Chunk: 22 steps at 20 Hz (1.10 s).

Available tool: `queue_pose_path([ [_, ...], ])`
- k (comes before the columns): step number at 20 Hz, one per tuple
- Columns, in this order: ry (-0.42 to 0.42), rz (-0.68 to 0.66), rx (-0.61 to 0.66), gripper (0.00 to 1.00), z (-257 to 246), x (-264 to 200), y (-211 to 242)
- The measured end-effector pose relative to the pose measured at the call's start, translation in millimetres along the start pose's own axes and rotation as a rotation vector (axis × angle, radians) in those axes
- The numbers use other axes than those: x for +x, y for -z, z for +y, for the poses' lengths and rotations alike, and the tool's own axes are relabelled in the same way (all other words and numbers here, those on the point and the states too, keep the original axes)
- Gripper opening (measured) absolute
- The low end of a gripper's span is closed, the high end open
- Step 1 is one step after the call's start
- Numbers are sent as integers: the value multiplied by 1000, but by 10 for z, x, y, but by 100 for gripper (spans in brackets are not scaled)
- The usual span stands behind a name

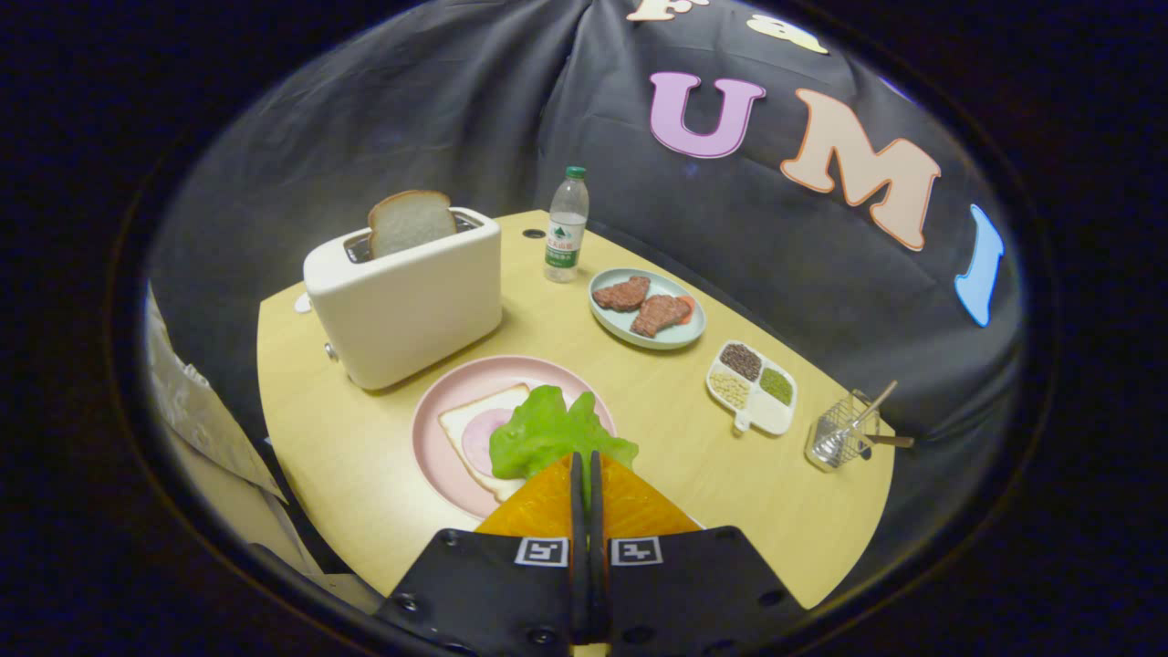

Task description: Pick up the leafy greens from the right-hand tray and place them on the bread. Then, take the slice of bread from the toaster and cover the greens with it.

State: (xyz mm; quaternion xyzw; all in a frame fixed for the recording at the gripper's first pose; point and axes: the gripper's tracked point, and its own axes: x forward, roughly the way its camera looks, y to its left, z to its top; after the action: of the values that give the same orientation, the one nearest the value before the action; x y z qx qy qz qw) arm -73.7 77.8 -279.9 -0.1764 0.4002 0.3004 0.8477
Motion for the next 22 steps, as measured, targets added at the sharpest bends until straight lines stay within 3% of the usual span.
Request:
queue_pose_path([
  [9, -43, 19, 1, 3, 396, 536, -42],
  [17, -70, 119, 33, 3, 515, 828, 277],
  [22, -46, 178, 14, 47, 513, 833, 419],
])
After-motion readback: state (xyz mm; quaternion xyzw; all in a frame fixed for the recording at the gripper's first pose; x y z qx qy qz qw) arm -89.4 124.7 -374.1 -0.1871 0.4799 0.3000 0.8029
